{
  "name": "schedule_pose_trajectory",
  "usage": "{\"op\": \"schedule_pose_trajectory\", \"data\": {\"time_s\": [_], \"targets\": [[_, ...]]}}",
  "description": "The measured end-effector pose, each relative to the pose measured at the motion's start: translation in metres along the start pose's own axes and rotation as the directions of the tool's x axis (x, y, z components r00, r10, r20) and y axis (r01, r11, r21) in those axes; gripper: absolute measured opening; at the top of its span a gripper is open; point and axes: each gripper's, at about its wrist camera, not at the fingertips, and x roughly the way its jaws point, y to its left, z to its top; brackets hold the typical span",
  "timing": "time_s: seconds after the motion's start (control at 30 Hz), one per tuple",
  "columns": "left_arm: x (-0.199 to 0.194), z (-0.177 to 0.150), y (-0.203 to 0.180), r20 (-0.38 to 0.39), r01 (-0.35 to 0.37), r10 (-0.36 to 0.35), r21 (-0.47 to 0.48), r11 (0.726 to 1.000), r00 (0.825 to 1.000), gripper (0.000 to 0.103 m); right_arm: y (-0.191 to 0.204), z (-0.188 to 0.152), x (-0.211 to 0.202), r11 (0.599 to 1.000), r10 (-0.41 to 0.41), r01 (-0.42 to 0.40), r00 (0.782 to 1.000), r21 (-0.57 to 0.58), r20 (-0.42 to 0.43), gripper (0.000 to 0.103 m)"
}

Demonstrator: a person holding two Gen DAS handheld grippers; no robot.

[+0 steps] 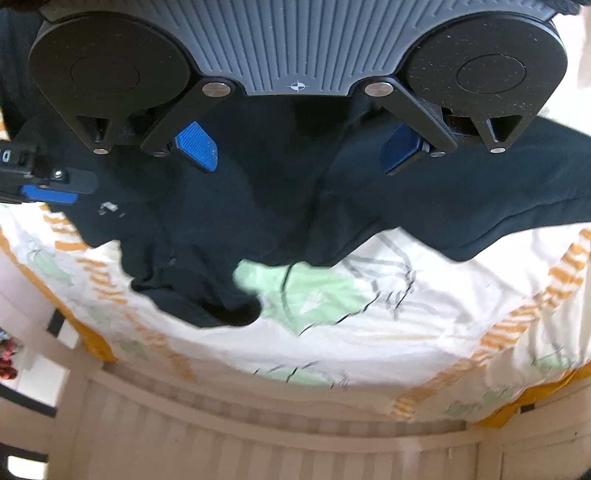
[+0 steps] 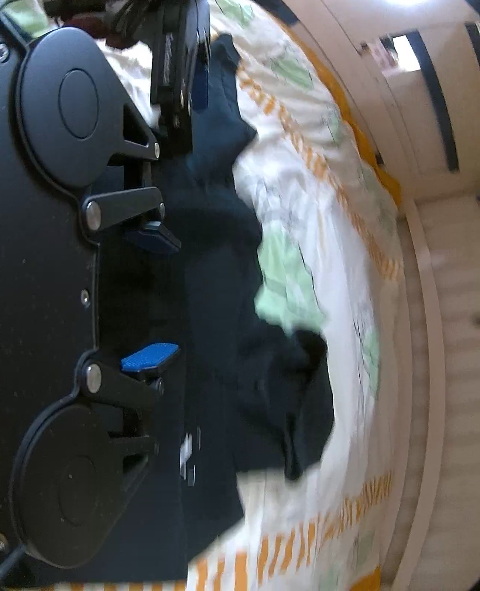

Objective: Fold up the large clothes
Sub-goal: 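Lift the held sleeve with the right tool and lay it across the hoodie body, then open the right tool to release the sleeve and withdraw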

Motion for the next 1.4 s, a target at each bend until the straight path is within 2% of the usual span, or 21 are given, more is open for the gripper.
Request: {"op": "schedule_pose_trajectory", "data": {"time_s": [0.17, 0.27, 0.37, 0.5, 0.57, 0.63, 0.8, 0.83, 0.87, 0.9, 0.97, 1.03, 1.1, 1.13, 1.17, 1.23, 1.27, 1.3, 1.33, 1.37, 1.4], "targets": [[-0.003, 0.0, -0.017, 0.014, 0.017, -0.018, 0.029, 0.999, 1.0, 0.096, -0.04, 0.001, -0.024, 0.996, -0.09, 0.089, 0.996, 0.023, 0.027, 0.061], [-0.001, -0.004, -0.022, 0.005, 0.015, -0.015, 0.076, 0.997, 1.0, 0.096, -0.071, -0.003, -0.03, 0.983, -0.151, 0.147, 0.988, 0.106, 0.03, 0.065], [0.008, -0.01, -0.024, -0.023, 0.018, -0.015, 0.096, 0.995, 1.0, 0.096, -0.107, -0.011, -0.029, 0.954, -0.237, 0.232, 0.972, 0.192, 0.003, 0.066], [0.027, -0.021, -0.025, -0.072, 0.028, -0.021, 0.108, 0.994, 0.997, 0.096, -0.141, -0.019, -0.021, 0.922, -0.325, 0.326, 0.945, 0.208, -0.039, 0.066], [0.04, -0.029, -0.024, -0.109, 0.023, -0.01, 0.12, 0.993, 0.994, 0.096, -0.158, -0.023, -0.015, 0.913, -0.335, 0.338, 0.941, 0.23, -0.054, 0.066], [0.052, -0.036, -0.022, -0.141, 0.021, -0.004, 0.119, 0.993, 0.99, 0.096, -0.172, -0.027, -0.012, 0.907, -0.317, 0.323, 0.946, 0.271, -0.066, 0.066], [0.053, -0.048, -0.025, -0.106, 0.015, 0.002, 0.155, 0.988, 0.994, 0.1, -0.184, -0.031, -0.001, 0.904, -0.268, 0.276, 0.961, 0.327, -0.07, 0.065], [0.053, -0.048, -0.024, -0.106, 0.017, 0.0, 0.153, 0.988, 0.994, 0.1, -0.187, -0.033, 0.002, 0.903, -0.258, 0.267, 0.963, 0.337, -0.073, 0.063], [0.051, -0.047, -0.023, -0.106, 0.019, -0.003, 0.147, 0.989, 0.994, 0.1, -0.187, -0.035, 0.004, 0.904, -0.245, 0.255, 0.967, 0.343, -0.074, 0.052], [0.049, -0.045, -0.023, -0.099, 0.019, -0.005, 0.139, 0.99, 0.995, 0.1, -0.187, -0.035, 0.005, 0.906, -0.237, 0.247, 0.969, 0.344, -0.074, 0.035], [0.04, -0.04, -0.025, -0.058, 0.022, -0.015, 0.125, 0.992, 0.998, 0.1, -0.18, -0.032, 0.001, 0.917, -0.244, 0.25, 0.968, 0.311, -0.059, 0.018], [0.034, -0.035, -0.03, -0.016, 0.027, -0.025, 0.137, 0.99, 1.0, 0.1, -0.172, -0.026, -0.006, 0.922, -0.292, 0.294, 0.955, 0.253, -0.045, 0.014], [0.034, -0.03, -0.039, 0.004, 0.031, -0.032, 0.164, 0.986, 0.999, 0.1, -0.169, -0.022, -0.012, 0.91, -0.359, 0.358, 0.933, 0.211, -0.032, 0.012], [0.039, -0.029, -0.042, -0.012, 0.035, -0.033, 0.173, 0.984, 0.999, 0.1, -0.173, -0.023, -0.01, 0.899, -0.387, 0.388, 0.921, 0.203, -0.049, 0.012], [0.047, -0.029, -0.046, -0.035, 0.037, -0.032, 0.175, 0.984, 0.999, 0.1, -0.18, -0.027, -0.006, 0.893, -0.387, 0.394, 0.919, 0.218, -0.076, 0.012], [0.065, -0.034, -0.048, -0.1, 0.036, -0.019, 0.168, 0.985, 0.995, 0.102, -0.197, -0.038, 0.003, 0.889, -0.34, 0.359, 0.933, 0.284, -0.114, 0.012], [0.071, -0.038, -0.048, -0.11, 0.033, -0.015, 0.166, 0.986, 0.994, 0.103, -0.201, -0.042, 0.004, 0.891, -0.326, 0.342, 0.94, 0.299, -0.103, 0.014], [0.07, -0.044, -0.048, -0.074, 0.03, -0.017, 0.168, 0.985, 0.997, 0.103, -0.202, -0.044, 0.002, 0.89, -0.324, 0.336, 0.942, 0.307, -0.09, 0.016], [0.07, -0.046, -0.048, -0.059, 0.027, -0.018, 0.171, 0.985, 0.998, 0.103, -0.203, -0.044, -0.002, 0.89, -0.323, 0.331, 0.943, 0.314, -0.079, 0.022], [0.069, -0.047, -0.049, -0.056, 0.026, -0.016, 0.173, 0.985, 0.998, 0.103, -0.202, -0.043, -0.008, 0.889, -0.325, 0.331, 0.943, 0.318, -0.071, 0.039], [0.069, -0.047, -0.048, -0.058, 0.028, -0.019, 0.17, 0.985, 0.998, 0.103, -0.2, -0.042, -0.014, 0.887, -0.338, 0.34, 0.939, 0.311, -0.061, 0.046]]}}
